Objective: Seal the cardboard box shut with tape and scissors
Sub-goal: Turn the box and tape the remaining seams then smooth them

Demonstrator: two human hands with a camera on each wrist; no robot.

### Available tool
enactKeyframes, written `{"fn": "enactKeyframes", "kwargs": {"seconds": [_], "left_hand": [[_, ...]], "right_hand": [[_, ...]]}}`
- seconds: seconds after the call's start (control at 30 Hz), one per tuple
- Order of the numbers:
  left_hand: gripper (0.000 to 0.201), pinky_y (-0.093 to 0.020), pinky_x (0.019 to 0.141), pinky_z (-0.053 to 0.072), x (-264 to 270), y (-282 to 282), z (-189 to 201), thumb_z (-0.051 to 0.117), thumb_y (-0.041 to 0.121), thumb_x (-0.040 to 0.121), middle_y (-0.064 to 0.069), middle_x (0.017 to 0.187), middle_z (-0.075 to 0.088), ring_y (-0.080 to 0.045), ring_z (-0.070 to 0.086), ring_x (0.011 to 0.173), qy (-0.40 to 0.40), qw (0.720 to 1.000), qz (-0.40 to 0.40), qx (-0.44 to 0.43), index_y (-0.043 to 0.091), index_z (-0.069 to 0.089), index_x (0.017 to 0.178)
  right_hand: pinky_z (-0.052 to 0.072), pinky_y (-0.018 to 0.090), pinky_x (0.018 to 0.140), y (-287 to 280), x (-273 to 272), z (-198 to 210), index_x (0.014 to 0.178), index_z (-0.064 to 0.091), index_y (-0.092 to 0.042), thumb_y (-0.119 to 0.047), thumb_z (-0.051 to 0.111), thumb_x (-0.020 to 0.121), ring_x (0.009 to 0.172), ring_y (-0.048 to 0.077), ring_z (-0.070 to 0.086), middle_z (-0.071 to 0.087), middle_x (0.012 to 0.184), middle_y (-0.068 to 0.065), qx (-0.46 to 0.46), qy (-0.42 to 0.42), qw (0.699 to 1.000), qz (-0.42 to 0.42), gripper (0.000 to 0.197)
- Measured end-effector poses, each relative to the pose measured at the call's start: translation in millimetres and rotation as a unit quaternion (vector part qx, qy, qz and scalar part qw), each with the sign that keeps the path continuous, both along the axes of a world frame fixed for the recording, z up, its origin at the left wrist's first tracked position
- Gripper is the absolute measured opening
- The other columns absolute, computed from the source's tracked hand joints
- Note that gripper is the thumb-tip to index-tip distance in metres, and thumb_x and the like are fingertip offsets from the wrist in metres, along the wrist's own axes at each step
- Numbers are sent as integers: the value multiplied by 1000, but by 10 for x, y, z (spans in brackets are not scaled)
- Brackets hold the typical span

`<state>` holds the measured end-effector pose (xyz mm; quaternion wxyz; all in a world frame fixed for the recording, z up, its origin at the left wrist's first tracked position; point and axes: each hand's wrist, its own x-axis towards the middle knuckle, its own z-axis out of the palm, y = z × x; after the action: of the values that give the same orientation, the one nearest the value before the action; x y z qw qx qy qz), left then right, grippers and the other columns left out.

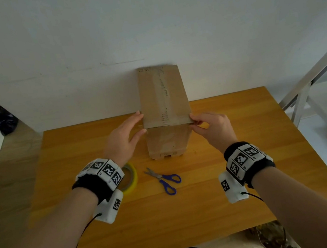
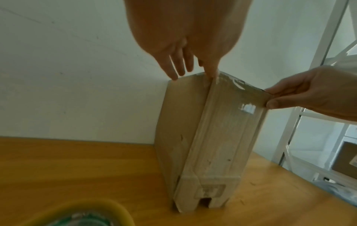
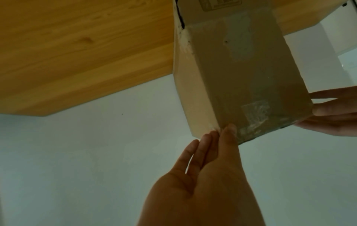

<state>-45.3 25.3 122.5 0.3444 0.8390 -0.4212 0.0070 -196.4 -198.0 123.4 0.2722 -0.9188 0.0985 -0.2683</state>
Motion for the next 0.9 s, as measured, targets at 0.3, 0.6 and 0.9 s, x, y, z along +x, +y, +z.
{"fn": "enactKeyframes", "kwargs": {"seconds": [0.3, 0.6, 0.9], "left_hand": [[24, -33, 67, 51, -212, -80, -97, 67, 19, 79, -12, 89, 64, -24, 58, 81, -24, 991, 99, -90, 0, 71, 93], [24, -38, 63, 55, -343, -146, -126, 66, 20, 83, -11, 89, 67, -21, 62, 76, 38, 983, 160, -88, 1, 71, 97], [20, -7, 59, 38, -304, -191, 32, 73, 18, 77, -11, 82, 70, -10, 57, 67, 60, 983, 156, -69, 0, 71, 86]], "right_hand": [[45, 24, 93, -151, -107, 157, 127, 60, -11, -5, 61, 88, 107, 21, 64, 68, 117, 6, -17, 159, 986, 46, 39], [55, 29, 82, -116, -36, 157, 108, 72, -9, -13, 71, 83, 92, 18, 70, 73, 101, 5, -18, 93, 995, 32, 25], [57, 31, 73, 16, -1, 92, 98, 75, -7, -6, 75, 75, 72, 16, 68, 74, 81, 6, 2, 45, 999, -20, 23]]}}
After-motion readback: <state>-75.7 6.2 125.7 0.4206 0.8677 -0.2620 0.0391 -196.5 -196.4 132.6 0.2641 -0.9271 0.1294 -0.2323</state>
